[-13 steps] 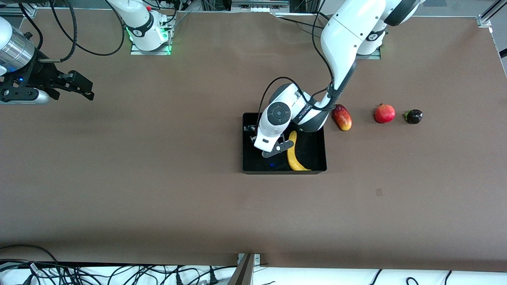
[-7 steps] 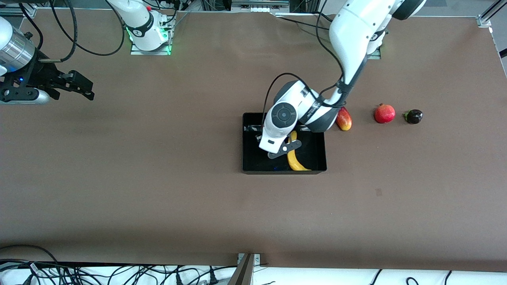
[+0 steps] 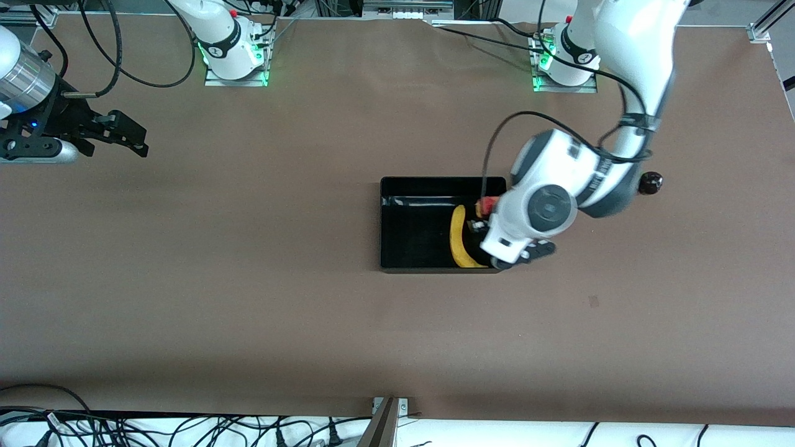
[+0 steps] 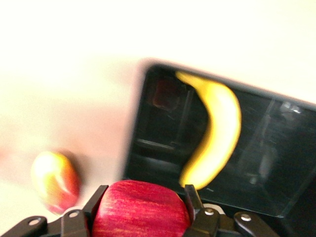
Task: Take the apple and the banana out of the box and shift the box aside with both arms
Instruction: 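Lift the apple out with the left gripper and set it on the table, then move the left gripper back into the tray and grasp the banana, then carry the banana out with the left gripper and place it beside the apple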
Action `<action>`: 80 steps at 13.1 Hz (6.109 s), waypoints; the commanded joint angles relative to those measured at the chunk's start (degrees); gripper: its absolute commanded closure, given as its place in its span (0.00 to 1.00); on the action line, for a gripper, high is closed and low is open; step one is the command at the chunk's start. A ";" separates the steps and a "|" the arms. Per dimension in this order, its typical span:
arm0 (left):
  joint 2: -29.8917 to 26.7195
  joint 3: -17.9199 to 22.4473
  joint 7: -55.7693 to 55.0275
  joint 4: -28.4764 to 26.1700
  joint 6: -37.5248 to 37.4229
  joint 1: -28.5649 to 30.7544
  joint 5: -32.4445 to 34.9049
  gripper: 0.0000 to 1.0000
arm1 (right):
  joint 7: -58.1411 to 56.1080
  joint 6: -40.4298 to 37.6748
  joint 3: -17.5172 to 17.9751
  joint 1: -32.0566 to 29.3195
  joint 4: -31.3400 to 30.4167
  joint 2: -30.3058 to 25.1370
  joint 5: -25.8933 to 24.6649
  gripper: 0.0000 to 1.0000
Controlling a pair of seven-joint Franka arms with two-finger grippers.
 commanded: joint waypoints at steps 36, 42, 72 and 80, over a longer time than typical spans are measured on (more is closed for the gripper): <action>9.43 -7.11 -18.12 -4.06 24.25 -3.03 7.39 0.00 | -0.69 -0.39 0.23 -0.03 0.74 1.10 0.85 0.00; 14.52 -7.28 -24.53 -6.52 30.75 -3.29 16.18 0.00 | -0.69 -0.57 0.23 -0.03 0.74 1.01 0.85 0.00; 11.71 -8.42 53.77 -0.53 17.54 35.47 20.06 1.00 | -0.69 0.05 0.40 0.14 0.74 1.10 0.85 0.00; 14.88 -7.02 53.68 -1.42 23.02 35.12 20.24 0.71 | -0.69 -0.13 0.40 0.23 0.83 1.10 0.85 0.00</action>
